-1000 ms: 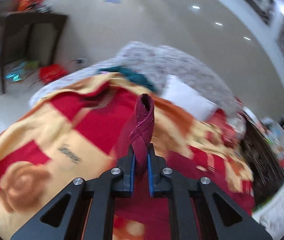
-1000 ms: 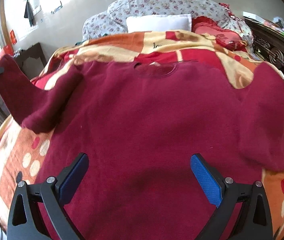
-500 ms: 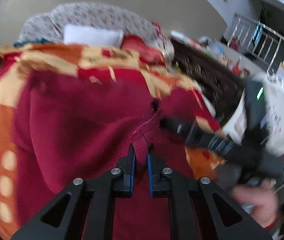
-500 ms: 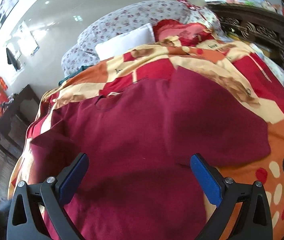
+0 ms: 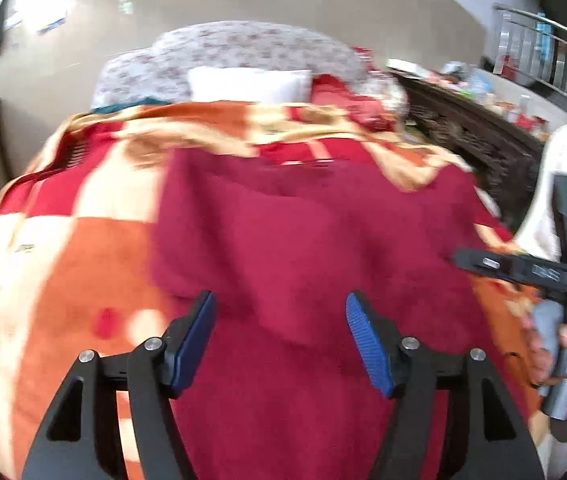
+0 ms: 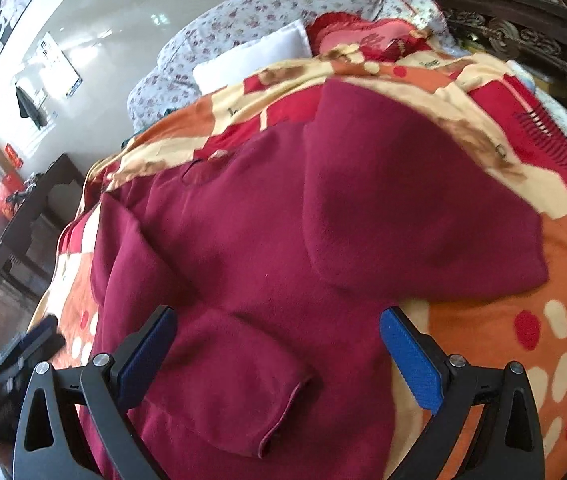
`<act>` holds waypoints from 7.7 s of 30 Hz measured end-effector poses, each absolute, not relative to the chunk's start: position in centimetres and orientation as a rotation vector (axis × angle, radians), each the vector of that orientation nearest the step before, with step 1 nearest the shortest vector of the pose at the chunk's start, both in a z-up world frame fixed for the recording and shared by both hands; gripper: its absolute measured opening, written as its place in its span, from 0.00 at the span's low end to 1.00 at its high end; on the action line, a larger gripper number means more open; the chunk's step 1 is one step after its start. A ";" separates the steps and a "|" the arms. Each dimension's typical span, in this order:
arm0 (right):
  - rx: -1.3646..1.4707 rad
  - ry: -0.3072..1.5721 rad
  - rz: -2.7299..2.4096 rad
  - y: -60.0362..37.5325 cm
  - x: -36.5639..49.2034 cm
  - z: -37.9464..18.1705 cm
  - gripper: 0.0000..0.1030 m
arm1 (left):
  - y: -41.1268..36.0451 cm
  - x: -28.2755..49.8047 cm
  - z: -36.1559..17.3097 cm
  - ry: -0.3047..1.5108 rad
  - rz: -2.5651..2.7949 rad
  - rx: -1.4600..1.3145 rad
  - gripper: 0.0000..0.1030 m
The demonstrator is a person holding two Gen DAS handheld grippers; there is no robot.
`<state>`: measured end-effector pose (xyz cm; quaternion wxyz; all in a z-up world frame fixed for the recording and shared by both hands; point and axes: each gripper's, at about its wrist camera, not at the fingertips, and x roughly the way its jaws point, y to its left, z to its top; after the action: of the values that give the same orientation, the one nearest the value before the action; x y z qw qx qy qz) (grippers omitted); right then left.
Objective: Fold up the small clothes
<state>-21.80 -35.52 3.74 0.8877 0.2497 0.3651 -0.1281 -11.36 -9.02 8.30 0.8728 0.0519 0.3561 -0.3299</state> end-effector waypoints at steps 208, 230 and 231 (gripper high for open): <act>0.652 0.545 0.013 -36.2 -27.5 4.1 0.72 | -17.5 -9.6 4.5 0.921 -0.819 0.039 0.89; 0.664 0.537 -0.012 -36.5 -28.9 4.3 0.74 | -17.9 -9.6 5.7 0.920 -0.921 -0.042 0.79; 0.665 0.539 -0.012 -36.6 -28.9 4.2 0.75 | -18.0 -9.6 5.7 0.921 -0.926 -0.037 0.79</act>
<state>-28.90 -36.58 4.23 0.9098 0.3224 0.2612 -0.0059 -9.61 -18.02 5.68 0.7942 -0.0172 0.4283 -0.4307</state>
